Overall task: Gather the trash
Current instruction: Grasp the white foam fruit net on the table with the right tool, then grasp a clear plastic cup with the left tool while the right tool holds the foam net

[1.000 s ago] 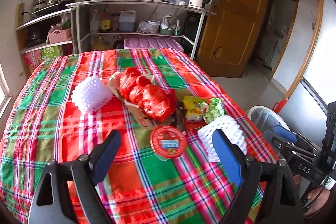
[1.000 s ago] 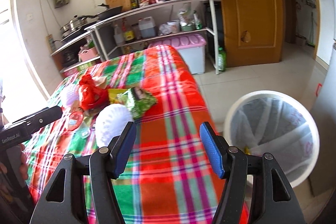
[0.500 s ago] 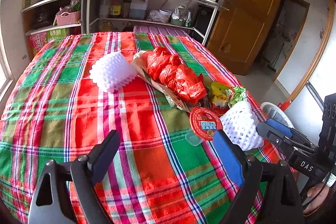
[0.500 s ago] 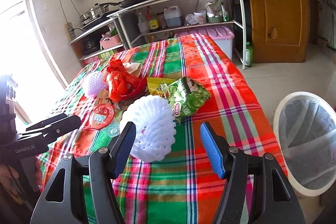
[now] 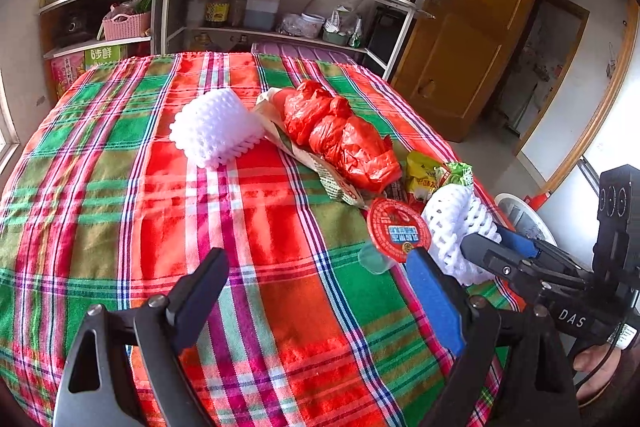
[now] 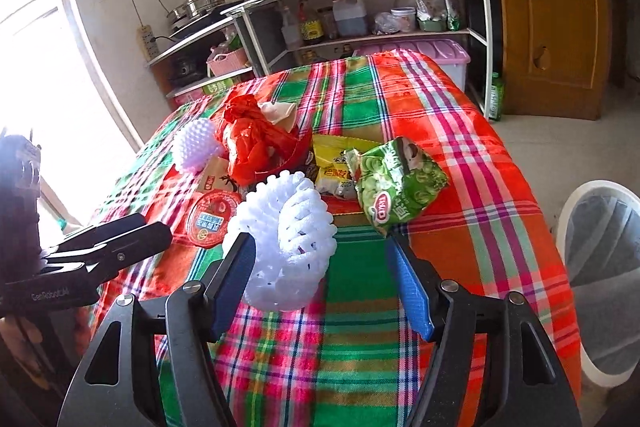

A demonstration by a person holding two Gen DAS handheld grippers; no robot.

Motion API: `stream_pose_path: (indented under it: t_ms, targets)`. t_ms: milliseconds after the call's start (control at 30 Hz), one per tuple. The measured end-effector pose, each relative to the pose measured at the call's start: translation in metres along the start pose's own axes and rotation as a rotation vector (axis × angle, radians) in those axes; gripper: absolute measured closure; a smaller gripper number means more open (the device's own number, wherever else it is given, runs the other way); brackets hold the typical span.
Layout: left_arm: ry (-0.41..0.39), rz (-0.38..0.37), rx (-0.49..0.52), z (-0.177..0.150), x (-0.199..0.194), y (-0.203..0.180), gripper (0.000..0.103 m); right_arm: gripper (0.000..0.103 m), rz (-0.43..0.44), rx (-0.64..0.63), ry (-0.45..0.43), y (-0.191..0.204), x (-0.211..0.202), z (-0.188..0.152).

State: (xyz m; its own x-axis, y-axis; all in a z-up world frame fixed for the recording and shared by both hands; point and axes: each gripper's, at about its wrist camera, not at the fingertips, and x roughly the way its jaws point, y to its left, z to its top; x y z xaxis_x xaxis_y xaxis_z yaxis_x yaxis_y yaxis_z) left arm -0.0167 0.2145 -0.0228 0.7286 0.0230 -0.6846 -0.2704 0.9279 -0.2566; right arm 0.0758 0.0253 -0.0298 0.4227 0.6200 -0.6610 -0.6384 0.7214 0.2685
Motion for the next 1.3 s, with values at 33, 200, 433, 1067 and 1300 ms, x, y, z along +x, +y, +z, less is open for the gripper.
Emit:
stream_pose_path:
  t_ms: [33,200,433,1067,1300]
  targets:
    - [0.003,-0.001,-0.002,0.0,0.001,0.0,0.012,0.035,0.009,0.005,0.009,0.0,0.003,0.0]
    - [0.012,-0.034,-0.004,0.0,0.004,0.0,0.011,0.054,0.013,0.032,0.059,-0.004,0.017,-0.004]
    - [0.03,-0.036,0.01,-0.001,0.012,-0.008,0.011,0.091,-0.005,0.053,0.052,-0.015,0.013,-0.007]
    - [0.052,-0.028,0.076,0.005,0.039,-0.036,0.012,0.092,-0.078,0.079,0.01,-0.028,-0.009,-0.008]
    - [0.072,-0.032,0.079,0.002,0.044,-0.041,0.02,0.092,-0.08,0.075,0.007,-0.028,-0.009,-0.009]
